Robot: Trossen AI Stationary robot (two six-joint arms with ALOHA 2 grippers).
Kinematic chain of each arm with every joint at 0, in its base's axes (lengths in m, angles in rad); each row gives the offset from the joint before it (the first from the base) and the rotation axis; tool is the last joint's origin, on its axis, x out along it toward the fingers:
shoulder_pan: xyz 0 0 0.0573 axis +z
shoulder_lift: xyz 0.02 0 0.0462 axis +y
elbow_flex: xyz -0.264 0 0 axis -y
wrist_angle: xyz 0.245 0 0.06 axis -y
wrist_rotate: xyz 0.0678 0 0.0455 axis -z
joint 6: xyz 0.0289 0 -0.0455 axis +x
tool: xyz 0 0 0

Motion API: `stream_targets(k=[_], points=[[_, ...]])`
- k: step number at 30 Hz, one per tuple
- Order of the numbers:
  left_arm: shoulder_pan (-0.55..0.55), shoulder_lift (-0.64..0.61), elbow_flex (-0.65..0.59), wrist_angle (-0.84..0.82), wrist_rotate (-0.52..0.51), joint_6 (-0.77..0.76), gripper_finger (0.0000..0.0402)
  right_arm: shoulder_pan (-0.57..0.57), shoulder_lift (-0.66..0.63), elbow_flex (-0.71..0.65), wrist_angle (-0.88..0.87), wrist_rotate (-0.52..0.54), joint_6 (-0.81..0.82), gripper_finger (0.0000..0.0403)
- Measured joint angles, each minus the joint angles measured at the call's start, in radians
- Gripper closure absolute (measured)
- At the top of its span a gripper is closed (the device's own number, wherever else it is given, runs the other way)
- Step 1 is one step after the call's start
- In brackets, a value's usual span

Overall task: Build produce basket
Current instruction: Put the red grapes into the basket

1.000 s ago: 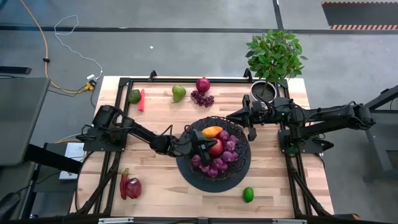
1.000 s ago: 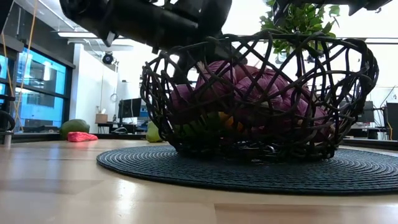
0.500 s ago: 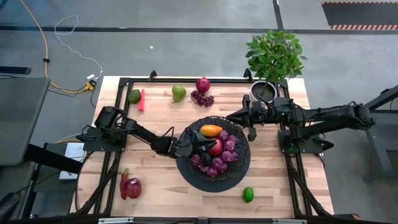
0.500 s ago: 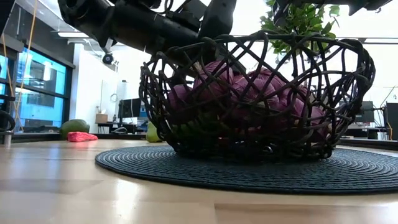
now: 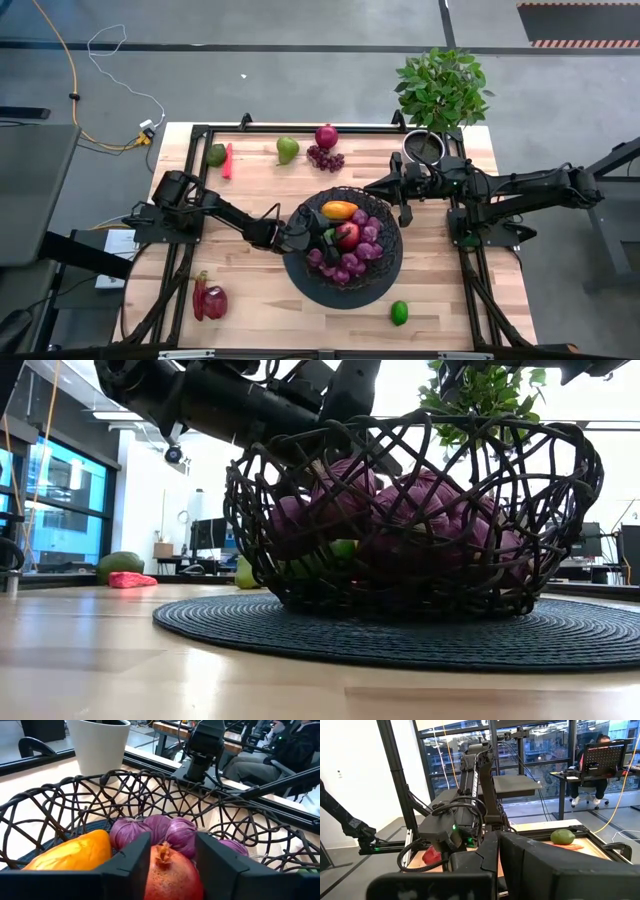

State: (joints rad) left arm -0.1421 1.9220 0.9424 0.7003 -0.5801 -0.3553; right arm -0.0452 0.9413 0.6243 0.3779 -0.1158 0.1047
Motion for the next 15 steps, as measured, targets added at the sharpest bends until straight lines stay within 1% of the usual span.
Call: stream_targets(k=[4, 7, 10, 15], points=[[0.0, -0.043, 0.0, -0.003, 0.001, 0.011, 0.0215, 0.0, 0.0, 0.0, 0.0, 0.0, 0.0, 0.0403], [0.001, -0.117, 0.0, -0.044, -0.001, 0.04, 0.0191, 0.0, 0.0, 0.0, 0.0, 0.0, 0.0, 0.0403], [0.007, -0.231, 0.0, -0.128, 0.004, 0.104, 0.0173, 0.0, 0.0, 0.0, 0.0, 0.0, 0.0, 0.0403], [0.048, -0.475, 0.0, -0.291, 0.074, 0.19, 0.0163, 0.0, 0.0, 0.0, 0.0, 0.0, -0.008, 0.0403]])
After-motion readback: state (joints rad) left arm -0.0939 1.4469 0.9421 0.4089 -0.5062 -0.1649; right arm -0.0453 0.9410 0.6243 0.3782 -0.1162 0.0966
